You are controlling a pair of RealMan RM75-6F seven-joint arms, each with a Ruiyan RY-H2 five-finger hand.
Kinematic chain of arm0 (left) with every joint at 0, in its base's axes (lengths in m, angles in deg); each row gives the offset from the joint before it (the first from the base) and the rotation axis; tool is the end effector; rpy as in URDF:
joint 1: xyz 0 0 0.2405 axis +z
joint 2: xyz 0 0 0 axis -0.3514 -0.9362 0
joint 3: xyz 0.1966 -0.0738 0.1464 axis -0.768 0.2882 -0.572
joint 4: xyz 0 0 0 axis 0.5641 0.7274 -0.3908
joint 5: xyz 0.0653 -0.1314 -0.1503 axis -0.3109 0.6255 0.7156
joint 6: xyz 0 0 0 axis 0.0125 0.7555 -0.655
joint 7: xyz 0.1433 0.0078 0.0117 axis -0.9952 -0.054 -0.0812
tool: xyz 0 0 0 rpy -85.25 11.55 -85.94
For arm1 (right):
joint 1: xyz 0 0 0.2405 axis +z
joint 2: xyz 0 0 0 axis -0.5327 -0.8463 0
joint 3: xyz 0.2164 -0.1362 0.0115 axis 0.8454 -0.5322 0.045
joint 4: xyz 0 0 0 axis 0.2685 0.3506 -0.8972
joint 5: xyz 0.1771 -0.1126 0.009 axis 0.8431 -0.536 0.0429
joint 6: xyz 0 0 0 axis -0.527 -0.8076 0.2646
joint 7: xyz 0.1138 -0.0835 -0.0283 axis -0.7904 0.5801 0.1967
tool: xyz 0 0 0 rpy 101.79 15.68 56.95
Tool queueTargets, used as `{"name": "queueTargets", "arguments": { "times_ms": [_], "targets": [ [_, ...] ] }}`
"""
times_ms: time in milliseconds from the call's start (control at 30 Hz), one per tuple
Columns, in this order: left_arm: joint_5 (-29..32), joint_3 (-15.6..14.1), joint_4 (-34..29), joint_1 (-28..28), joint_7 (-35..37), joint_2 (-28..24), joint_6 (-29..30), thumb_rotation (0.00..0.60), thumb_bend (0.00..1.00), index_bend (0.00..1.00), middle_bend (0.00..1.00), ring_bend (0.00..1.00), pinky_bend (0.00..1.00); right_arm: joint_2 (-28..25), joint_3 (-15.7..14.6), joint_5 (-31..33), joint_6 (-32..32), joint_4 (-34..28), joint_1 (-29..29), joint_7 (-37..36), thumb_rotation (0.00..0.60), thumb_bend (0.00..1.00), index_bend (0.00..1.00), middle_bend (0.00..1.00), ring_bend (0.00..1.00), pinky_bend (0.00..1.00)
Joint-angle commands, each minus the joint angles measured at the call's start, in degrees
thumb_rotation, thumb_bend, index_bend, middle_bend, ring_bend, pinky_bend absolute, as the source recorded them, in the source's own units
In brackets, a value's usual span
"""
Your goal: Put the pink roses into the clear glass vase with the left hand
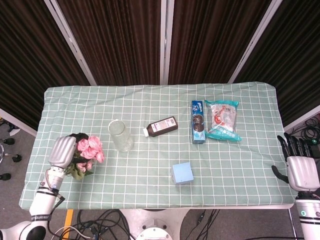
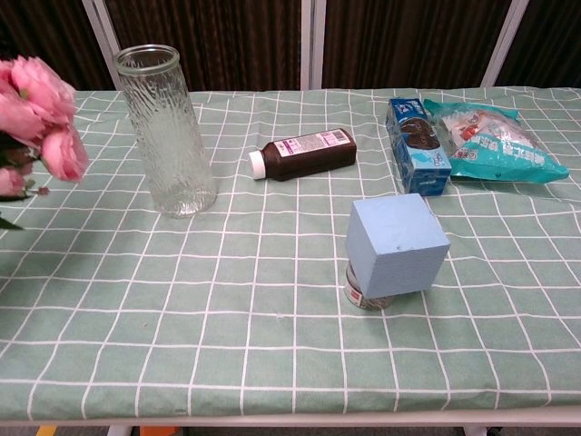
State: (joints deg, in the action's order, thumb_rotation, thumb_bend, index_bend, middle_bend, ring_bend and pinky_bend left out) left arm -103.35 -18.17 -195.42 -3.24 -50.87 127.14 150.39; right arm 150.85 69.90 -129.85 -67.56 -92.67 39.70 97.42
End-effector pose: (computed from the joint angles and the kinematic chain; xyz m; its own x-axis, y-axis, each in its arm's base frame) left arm -0.2018 0.2762 0.0948 0.2159 0.1037 0.9709 0.9728 -0.1087 -0.2047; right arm -0.3115 -0.2067 0.1679 0.5121 0.0119 0.8588 -0.8587 0.0278 0.5117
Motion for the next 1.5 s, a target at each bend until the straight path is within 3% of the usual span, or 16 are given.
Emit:
{"name": "queueTargets", "arguments": {
  "times_ms": [33, 200, 300, 400, 600, 967, 1267, 1400, 1500],
  "targets": [
    [-3.8, 3.0, 5.8, -0.5, -0.8, 1.6, 5.4, 0.6, 0.16, 0.47, 0.46, 0.44, 0.54, -0.1, 0.0, -0.1, 0.1, -0.2, 0.1, 0.1, 0.6, 0.17, 0.0, 0.0, 0.0, 0.0],
    [-14.4, 5.8, 21.3, -2.8, 3.8, 8.7, 14.6, 0.6, 0.16, 0.47, 0.46, 0.44, 0.54, 0.0, 0.1, 0.3, 0.2, -0.3, 0.2, 0.5, 0.6, 0.17, 0.0, 0.0, 0.0, 0.0],
    [-18.2, 6.3, 29.0, -5.5, 4.8, 10.8, 15.3, 0.6, 0.16, 0.47, 0.46, 0.44, 0.54, 0.0, 0.1, 0.8, 0.6, -0.3, 0.2, 1.2, 0.6, 0.17, 0.0, 0.0, 0.0, 0.0],
    [-21.5, 6.5, 35.2, -8.5, 5.7, 12.0, 15.3, 0.6, 0.16, 0.47, 0.46, 0.43, 0.54, 0.0, 0.3, 1.4, 0.6, -0.3, 0.2, 1.8, 0.6, 0.17, 0.0, 0.0, 0.0, 0.0],
    [-24.1, 8.3, 41.5, -13.0, 10.4, 16.5, 17.8, 0.6, 0.16, 0.47, 0.46, 0.43, 0.54, 0.2, 0.4, 2.3, 0.9, 0.4, 0.0, 0.7, 0.6, 0.17, 0.0, 0.0, 0.0, 0.0],
    [-18.9, 14.1, 42.7, -19.1, 14.3, 20.4, 15.7, 0.6, 0.16, 0.46, 0.46, 0.43, 0.53, 0.1, 0.7, 2.8, 0.9, 1.1, -0.1, -0.4, 0.6, 0.17, 0.0, 0.0, 0.0, 0.0],
    [-9.4, 22.6, 36.0, -22.4, 16.3, 20.4, 13.6, 0.6, 0.16, 0.45, 0.45, 0.43, 0.52, 0.1, 0.9, 3.3, 1.5, 1.5, 0.1, -0.9, 0.6, 0.17, 0.0, 0.0, 0.0, 0.0],
    [-0.3, 28.8, 29.1, -23.3, 17.4, 20.4, 11.3, 0.6, 0.16, 0.44, 0.45, 0.42, 0.52, -0.1, 1.0, 3.5, 1.5, 1.4, 0.1, -0.9, 0.6, 0.17, 0.0, 0.0, 0.0, 0.0],
    [3.4, 31.8, 26.0, -24.1, 17.1, 20.0, 10.9, 0.6, 0.16, 0.44, 0.45, 0.42, 0.51, -0.2, 1.1, 3.6, 1.4, 1.3, 0.0, -1.0, 0.6, 0.17, 0.0, 0.0, 0.0, 0.0]
  ]
}}
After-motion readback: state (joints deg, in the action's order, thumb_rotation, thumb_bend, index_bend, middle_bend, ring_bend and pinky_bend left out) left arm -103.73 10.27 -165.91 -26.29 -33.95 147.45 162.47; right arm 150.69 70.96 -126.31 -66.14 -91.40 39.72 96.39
